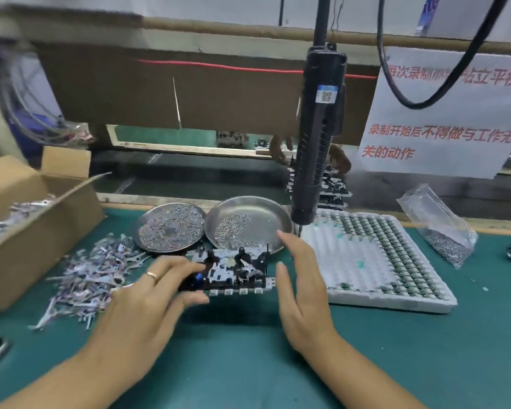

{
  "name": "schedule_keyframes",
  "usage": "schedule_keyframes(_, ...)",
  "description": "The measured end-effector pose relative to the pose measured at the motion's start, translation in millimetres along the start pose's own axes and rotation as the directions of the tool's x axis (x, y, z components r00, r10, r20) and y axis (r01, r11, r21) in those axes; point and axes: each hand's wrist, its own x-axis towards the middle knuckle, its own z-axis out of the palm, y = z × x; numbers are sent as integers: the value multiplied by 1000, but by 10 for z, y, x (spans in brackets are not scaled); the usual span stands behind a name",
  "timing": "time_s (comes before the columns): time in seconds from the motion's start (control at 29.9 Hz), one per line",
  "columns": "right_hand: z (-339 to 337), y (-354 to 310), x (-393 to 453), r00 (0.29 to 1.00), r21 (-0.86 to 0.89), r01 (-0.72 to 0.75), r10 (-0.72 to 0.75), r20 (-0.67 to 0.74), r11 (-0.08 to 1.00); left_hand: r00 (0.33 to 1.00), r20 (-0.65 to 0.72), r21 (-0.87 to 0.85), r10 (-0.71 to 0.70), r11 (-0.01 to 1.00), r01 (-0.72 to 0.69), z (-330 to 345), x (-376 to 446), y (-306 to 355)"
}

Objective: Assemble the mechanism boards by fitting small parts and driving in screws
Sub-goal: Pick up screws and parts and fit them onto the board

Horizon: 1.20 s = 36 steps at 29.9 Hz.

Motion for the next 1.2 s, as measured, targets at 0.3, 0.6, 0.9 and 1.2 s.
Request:
schedule_keyframes(0.3,26,-31,-75,765,-252,487,-269,585,836,979,178,51,-101,994,93,52,-263,-53)
schedule_keyframes(0.6,42,-17,-72,824,-325,391,-171,540,861,960,83,490,-269,849,196,-66,18,-753)
schedule_keyframes(0.9,40,-25,-86,864,-415,378,-155,478,828,923,62,376,-379,866,330,1,64,-827)
schedule_keyframes(1.2,44,-43,-65,971,-274,211,-169,170,938,949,-33,-286,-314,913,292,-76,260,-523)
